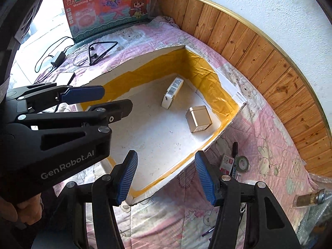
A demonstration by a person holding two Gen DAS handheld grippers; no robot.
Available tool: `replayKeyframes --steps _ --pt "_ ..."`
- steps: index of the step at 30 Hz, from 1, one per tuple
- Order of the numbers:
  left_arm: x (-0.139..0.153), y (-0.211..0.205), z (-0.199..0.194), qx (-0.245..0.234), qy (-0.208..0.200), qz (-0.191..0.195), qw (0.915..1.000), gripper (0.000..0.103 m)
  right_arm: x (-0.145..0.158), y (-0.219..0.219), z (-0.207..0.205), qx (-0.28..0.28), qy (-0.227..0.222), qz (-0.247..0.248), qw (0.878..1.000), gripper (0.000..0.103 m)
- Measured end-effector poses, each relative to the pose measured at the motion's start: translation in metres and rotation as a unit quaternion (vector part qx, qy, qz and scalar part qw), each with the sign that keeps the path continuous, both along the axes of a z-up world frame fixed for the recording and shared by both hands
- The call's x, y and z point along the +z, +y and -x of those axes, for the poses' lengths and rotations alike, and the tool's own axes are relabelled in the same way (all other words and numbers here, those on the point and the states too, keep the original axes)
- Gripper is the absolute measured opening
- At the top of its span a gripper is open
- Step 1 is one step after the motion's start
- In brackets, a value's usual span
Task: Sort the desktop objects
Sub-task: 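Withdraw both tools from the box back toward the remaining items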
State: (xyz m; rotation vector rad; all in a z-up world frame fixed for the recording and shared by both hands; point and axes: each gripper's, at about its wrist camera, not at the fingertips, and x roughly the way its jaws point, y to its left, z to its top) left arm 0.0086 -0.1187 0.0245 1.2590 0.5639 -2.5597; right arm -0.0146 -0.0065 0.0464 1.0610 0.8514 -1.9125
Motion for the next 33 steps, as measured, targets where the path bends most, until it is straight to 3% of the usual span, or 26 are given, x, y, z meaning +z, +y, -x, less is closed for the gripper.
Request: replayKeyframes --steps 4,7,10,15,21,25,33 --pt "0.019 0.002 -0.005 0.004 0.000 -0.047 0.9989 0.047 0.016 0.006 -0.012 0.010 0.002 0.021 1.000 0.061" --pt "0.026 0.006 -0.006 0.009 0.018 -0.020 0.9996 0.048 0.024 0.011 -0.019 0.015 0.010 0.034 0.999 0.063" --pt "0.013 0.002 -0.003 0.017 0.015 0.012 0.9997 0.048 0.031 0.017 -0.026 0.015 0.021 0.047 0.999 0.063" --pt "-0.006 -0.011 0.014 0.019 -0.004 -0.042 0.9989 0.047 0.039 0.024 -0.036 0.019 0.030 0.065 0.997 0.063" --pt "-0.008 -0.002 0.034 0.011 -0.022 0.008 0.9997 0.048 0.034 0.026 -0.029 0.035 0.028 0.087 0.995 0.063" --pt "-0.016 0.005 0.041 -0.009 -0.034 0.023 0.9991 0.048 0.022 0.034 -0.013 0.036 0.000 0.120 0.992 0.063" --pt "-0.030 0.030 0.062 -0.020 -0.016 0.046 0.9986 0.048 0.011 0.048 0.026 0.062 -0.065 0.146 0.985 0.062"
